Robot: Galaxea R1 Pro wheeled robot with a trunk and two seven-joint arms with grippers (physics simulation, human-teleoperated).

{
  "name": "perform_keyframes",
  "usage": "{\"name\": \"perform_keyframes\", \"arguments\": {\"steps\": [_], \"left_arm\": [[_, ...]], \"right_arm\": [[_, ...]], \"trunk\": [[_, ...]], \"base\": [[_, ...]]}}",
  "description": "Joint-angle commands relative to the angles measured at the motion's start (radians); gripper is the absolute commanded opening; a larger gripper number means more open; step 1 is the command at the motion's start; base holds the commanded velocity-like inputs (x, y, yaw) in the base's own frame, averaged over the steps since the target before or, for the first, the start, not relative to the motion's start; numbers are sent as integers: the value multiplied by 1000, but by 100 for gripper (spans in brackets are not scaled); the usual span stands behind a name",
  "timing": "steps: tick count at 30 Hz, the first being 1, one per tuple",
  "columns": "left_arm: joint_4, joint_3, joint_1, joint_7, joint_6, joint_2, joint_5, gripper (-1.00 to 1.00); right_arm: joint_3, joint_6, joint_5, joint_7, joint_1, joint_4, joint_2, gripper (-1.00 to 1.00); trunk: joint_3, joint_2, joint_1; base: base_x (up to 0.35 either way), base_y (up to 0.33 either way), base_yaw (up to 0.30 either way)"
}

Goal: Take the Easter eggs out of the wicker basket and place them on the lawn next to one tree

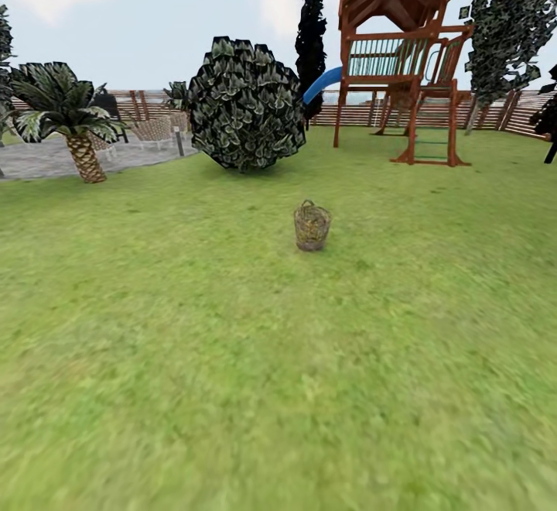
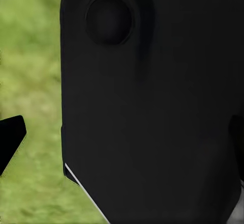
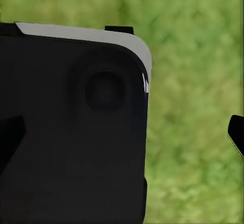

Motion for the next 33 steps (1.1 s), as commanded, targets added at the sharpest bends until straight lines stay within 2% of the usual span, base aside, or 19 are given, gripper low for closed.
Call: {"name": "perform_keyframes", "arguments": {"steps": [1, 28, 33], "left_arm": [[-2, 6, 1, 0, -1, 0, 2, 100], [-2, 6, 1, 0, -2, 0, 2, 100], [-2, 6, 1, 0, -3, 0, 2, 100]], "right_arm": [[2, -3, 1, 0, -1, 1, 0, 100], [1, 3, 3, 5, -1, 2, -5, 100], [-1, -3, -3, 6, -1, 1, -7, 100]], "trunk": [[-1, 0, 1], [-1, 0, 1], [-1, 0, 1]], "base": [[342, 0, 0], [342, 0, 0], [342, 0, -189]]}}
